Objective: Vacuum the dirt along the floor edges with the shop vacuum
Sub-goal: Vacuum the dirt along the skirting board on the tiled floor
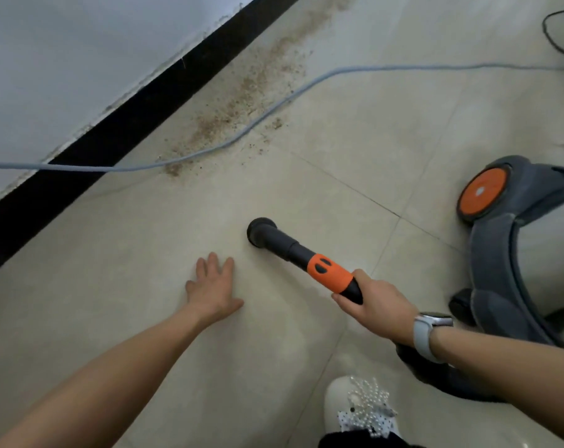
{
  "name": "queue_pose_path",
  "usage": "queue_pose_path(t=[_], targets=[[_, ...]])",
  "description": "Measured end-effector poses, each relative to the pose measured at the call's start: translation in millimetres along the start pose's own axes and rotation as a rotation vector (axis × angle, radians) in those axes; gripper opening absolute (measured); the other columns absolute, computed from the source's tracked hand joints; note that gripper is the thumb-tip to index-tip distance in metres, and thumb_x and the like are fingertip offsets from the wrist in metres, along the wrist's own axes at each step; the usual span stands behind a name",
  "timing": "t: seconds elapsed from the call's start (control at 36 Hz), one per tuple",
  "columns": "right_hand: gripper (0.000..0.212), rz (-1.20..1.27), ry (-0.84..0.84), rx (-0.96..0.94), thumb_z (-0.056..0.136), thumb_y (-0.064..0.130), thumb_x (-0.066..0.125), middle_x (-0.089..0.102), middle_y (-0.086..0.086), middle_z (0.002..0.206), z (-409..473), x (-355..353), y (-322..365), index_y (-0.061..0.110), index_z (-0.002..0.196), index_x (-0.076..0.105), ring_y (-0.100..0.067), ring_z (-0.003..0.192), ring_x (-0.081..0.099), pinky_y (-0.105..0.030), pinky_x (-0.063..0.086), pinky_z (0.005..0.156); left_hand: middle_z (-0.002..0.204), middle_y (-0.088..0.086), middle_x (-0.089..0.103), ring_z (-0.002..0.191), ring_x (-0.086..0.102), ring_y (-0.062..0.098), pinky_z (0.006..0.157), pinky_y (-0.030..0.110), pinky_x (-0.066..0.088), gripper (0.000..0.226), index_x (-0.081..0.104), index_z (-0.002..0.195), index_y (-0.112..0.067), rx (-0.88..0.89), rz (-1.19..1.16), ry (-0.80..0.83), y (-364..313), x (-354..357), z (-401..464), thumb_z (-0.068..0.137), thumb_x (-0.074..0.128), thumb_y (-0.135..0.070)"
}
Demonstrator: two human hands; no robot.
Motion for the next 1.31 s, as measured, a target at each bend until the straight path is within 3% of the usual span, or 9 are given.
queue_pose_path(t=[0.22, 0.33, 0.44, 0.53, 0.67, 0.83, 0.94, 1.19, 1.31], targets=[[0.033, 0.129, -0.142, 0.261, 0.089, 0.049, 0.057, 0.057, -0.002, 0.074, -24.9, -20.6, -62.9, 0.020, 0.089, 0.042, -0.030, 0.072, 0.056, -0.034, 0.037, 0.060, 0.159, 0.010, -0.010, 0.146, -0.008, 0.034, 0.113, 0.054, 0.025, 0.095, 0.000, 0.153, -0.020, 0.079, 0.036, -0.014, -27.8, -5.7, 13.4, 0.087, 0.063, -0.044], [0.032, 0.080, -0.041, 0.184, 0.088, 0.051, 0.057, 0.056, 0.003, 0.071, -46.0, -3.6, -65.1, 0.023, 0.089, 0.042, -0.026, 0.070, 0.058, -0.033, 0.039, 0.059, 0.159, 0.009, -0.011, 0.146, -0.010, 0.033, 0.114, 0.052, 0.023, 0.094, -0.001, 0.153, -0.019, 0.102, 0.020, 0.011, -43.6, -5.4, 13.1, 0.087, 0.063, -0.040], [0.031, -0.074, 0.041, 0.083, 0.089, 0.053, 0.055, 0.058, 0.003, 0.077, -58.2, -2.6, -68.2, 0.027, 0.092, 0.039, -0.026, 0.082, 0.064, -0.032, 0.038, 0.061, 0.159, 0.009, -0.012, 0.146, -0.010, 0.033, 0.114, 0.052, 0.022, 0.094, -0.001, 0.153, -0.020, 0.111, 0.014, 0.034, -50.8, -3.4, 12.7, 0.087, 0.064, -0.038], [0.033, -0.036, -0.056, 0.180, 0.088, 0.053, 0.056, 0.052, 0.003, 0.073, -54.2, -22.1, -90.3, 0.024, 0.091, 0.041, -0.032, 0.084, 0.064, -0.033, 0.041, 0.063, 0.159, 0.010, -0.012, 0.146, -0.010, 0.033, 0.114, 0.052, 0.023, 0.093, 0.001, 0.153, -0.020, 0.112, 0.011, 0.034, -50.2, -3.5, 12.5, 0.087, 0.065, -0.037], [0.035, 0.167, -0.202, 0.328, 0.088, 0.052, 0.056, 0.064, -0.007, 0.077, -27.4, -50.6, -102.6, 0.018, 0.096, 0.049, -0.031, 0.067, 0.065, -0.038, 0.054, 0.066, 0.159, 0.010, -0.011, 0.146, -0.010, 0.033, 0.114, 0.051, 0.024, 0.091, 0.004, 0.152, -0.021, 0.103, 0.031, 0.026, -40.3, -3.5, 12.5, 0.086, 0.064, -0.035], [0.034, -0.030, 0.058, -0.020, 0.090, 0.051, 0.055, 0.067, -0.007, 0.095, -35.9, 1.9, -26.8, 0.019, 0.102, 0.047, -0.031, 0.088, 0.063, -0.032, 0.038, 0.064, 0.160, 0.010, -0.009, 0.147, -0.007, 0.033, 0.115, 0.047, 0.023, 0.093, 0.002, 0.152, -0.017, 0.056, 0.012, -0.015, -18.8, -11.5, 13.7, 0.086, 0.065, -0.031], [0.037, -0.238, 0.192, -0.203, 0.091, 0.055, 0.050, 0.067, -0.006, 0.096, -44.1, 16.5, -9.6, 0.022, 0.105, 0.045, -0.028, 0.085, 0.063, -0.031, 0.033, 0.061, 0.159, 0.010, -0.008, 0.146, -0.005, 0.033, 0.115, 0.048, 0.024, 0.096, 0.002, 0.151, -0.017, 0.009, 0.032, -0.037, 3.7, -12.8, 13.8, 0.084, 0.068, -0.033], [0.033, 0.059, -0.102, 0.154, 0.089, 0.050, 0.056, 0.062, -0.006, 0.081, -5.3, -37.0, -60.1, 0.018, 0.091, 0.045, -0.029, 0.074, 0.061, -0.039, 0.050, 0.069, 0.158, 0.008, -0.010, 0.146, -0.006, 0.033, 0.112, 0.048, 0.028, 0.094, 0.004, 0.151, -0.020, 0.033, 0.042, 0.009, 19.2, -12.9, 8.8, 0.084, 0.069, -0.030], [0.034, 0.033, -0.074, 0.111, 0.090, 0.050, 0.055, 0.057, -0.003, 0.079, 3.3, -26.7, -38.1, 0.019, 0.093, 0.043, -0.029, 0.074, 0.057, -0.035, 0.045, 0.065, 0.159, 0.008, -0.012, 0.146, -0.007, 0.032, 0.114, 0.048, 0.026, 0.095, 0.003, 0.152, -0.021, 0.045, 0.036, 0.011, 9.2, -14.9, 11.5, 0.084, 0.068, -0.033]])
Point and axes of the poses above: each hand's wrist, its own z-axis towards the middle knuckle, its own x-axis out of the palm, y = z × x, the point moved 8 cm from there along z, towards the middle knuckle
